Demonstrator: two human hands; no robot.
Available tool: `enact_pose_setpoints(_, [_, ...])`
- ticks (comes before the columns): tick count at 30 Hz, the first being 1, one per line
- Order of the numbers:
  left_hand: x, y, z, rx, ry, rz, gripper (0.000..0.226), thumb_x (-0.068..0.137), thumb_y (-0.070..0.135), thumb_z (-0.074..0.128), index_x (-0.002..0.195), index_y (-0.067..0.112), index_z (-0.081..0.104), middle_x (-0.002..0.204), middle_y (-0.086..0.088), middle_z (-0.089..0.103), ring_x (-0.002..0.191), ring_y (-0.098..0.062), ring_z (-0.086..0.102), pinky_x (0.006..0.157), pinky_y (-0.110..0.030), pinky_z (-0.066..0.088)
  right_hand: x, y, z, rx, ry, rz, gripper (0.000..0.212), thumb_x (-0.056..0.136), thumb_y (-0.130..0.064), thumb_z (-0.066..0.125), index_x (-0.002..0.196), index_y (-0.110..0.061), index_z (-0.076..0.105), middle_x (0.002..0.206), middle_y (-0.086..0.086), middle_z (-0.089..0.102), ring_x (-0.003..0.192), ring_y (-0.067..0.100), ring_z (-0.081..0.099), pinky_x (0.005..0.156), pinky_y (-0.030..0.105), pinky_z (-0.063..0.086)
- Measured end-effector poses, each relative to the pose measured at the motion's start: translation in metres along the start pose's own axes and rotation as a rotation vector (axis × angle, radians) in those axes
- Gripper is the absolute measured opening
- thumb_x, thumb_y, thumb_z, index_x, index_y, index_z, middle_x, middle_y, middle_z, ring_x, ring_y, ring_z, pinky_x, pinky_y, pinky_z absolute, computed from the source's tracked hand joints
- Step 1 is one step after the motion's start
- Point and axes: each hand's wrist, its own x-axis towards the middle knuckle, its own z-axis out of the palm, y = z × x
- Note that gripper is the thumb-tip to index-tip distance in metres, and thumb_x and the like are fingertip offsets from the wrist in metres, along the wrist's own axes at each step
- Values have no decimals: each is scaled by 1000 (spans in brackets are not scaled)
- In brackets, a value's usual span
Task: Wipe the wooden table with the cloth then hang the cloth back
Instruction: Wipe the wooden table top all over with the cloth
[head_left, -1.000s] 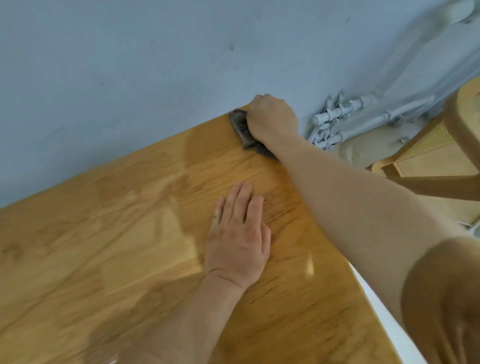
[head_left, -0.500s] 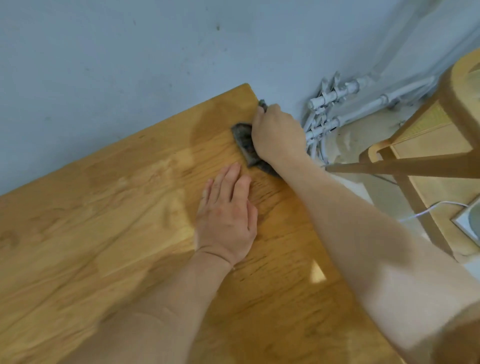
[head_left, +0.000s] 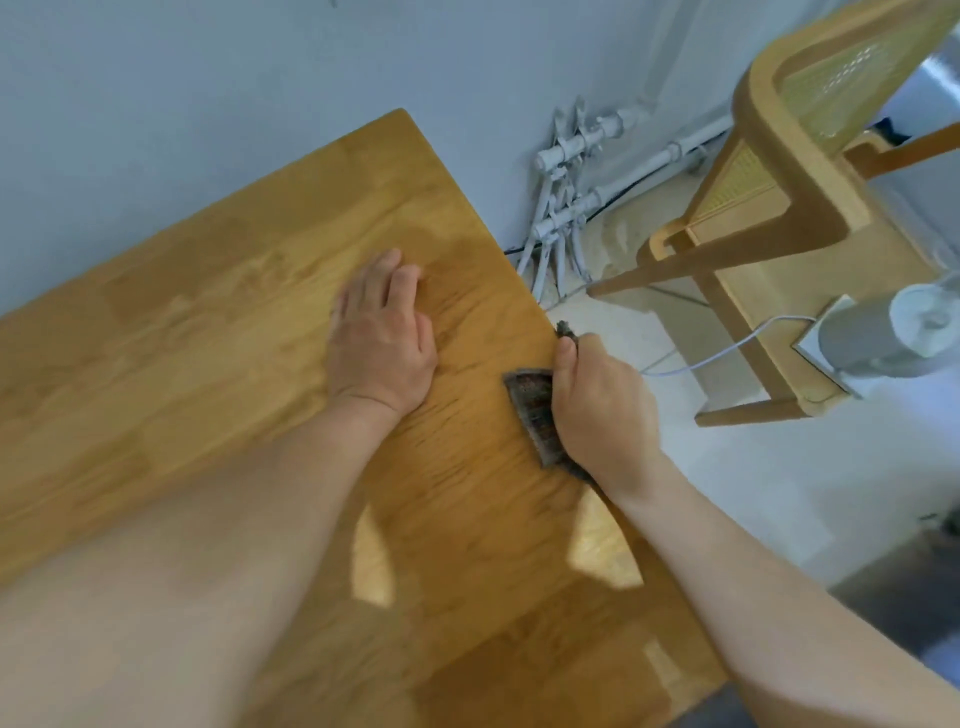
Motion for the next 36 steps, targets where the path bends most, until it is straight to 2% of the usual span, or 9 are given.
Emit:
enact_pose_setpoints(4, [-7, 8, 2, 71, -72, -23, 49, 90, 22, 37, 138, 16, 40, 149, -10, 34, 139, -27, 27, 114, -46, 20, -37, 23, -11, 5, -35, 87, 32, 104, -34, 27, 81, -14, 38, 70, 10, 57, 69, 38, 57, 58, 39, 39])
enact_pose_setpoints(8, [-51, 34, 7, 90, -190, 4, 59, 94, 34, 26, 149, 13, 19, 159, -6, 15, 146, -23, 9, 118, -45, 7, -23, 5, -17, -46, -58, 113, 33, 103, -34, 26, 85, -12, 43, 74, 7, 52, 71, 33, 57, 60, 38, 40])
enact_pose_setpoints(12, [-117, 60, 9, 95, -211, 71, 61, 95, 36, 21, 150, 10, 19, 158, -7, 16, 146, -21, 9, 118, -45, 8, 17, -30, -7, 27, -100, 4, 27, 103, -26, 25, 93, -12, 46, 87, 7, 50, 82, 31, 56, 60, 39, 33])
enact_pose_setpoints(14, [-145, 65, 10, 108, -243, 94, 60, 96, 37, 20, 150, 10, 17, 159, -7, 13, 147, -21, 6, 118, -46, 9, 15, -28, -5, 47, -70, 30, 33, 104, -30, 24, 93, -10, 47, 88, 9, 55, 84, 34, 59, 58, 36, 31])
enact_pose_setpoints(17, [-176, 66, 10, 107, -279, 138, 61, 96, 37, 21, 151, 12, 15, 159, -6, 11, 147, -20, 5, 118, -47, 12, -28, 4, -16, 93, -63, 120, 38, 104, -37, 26, 87, -10, 46, 87, 13, 62, 80, 34, 60, 66, 41, 44])
enact_pose_setpoints(23, [-176, 62, 13, 82, -220, 157, 61, 92, 34, 29, 148, 11, 25, 156, -8, 24, 144, -24, 19, 116, -48, 16, -139, 79, -33, -44, -32, 324, 39, 102, -42, 22, 84, -16, 45, 80, 9, 63, 80, 34, 60, 68, 40, 46])
enact_pose_setpoints(27, [-177, 63, 14, 54, -177, 170, 61, 91, 34, 30, 147, 8, 28, 155, -11, 26, 143, -26, 22, 115, -49, 17, -184, 98, -29, 87, 128, 579, 42, 101, -41, 23, 80, -14, 48, 73, 5, 58, 74, 32, 58, 65, 39, 44])
enact_pose_setpoints(32, [-170, 59, 15, 40, -129, 224, 59, 91, 31, 32, 144, 6, 30, 152, -15, 30, 141, -30, 24, 112, -52, 20, -166, 82, -9, 468, 557, 980, 43, 102, -32, 28, 97, -5, 62, 100, 13, 65, 95, 32, 58, 80, 40, 44])
enact_pose_setpoints(36, [-174, 59, 19, 43, -140, 207, 60, 93, 30, 37, 147, 6, 26, 155, -13, 24, 144, -27, 17, 115, -49, 11, -179, 70, -4, 653, 698, 1117, 43, 103, -31, 26, 109, -4, 60, 105, 11, 63, 98, 29, 57, 80, 36, 40])
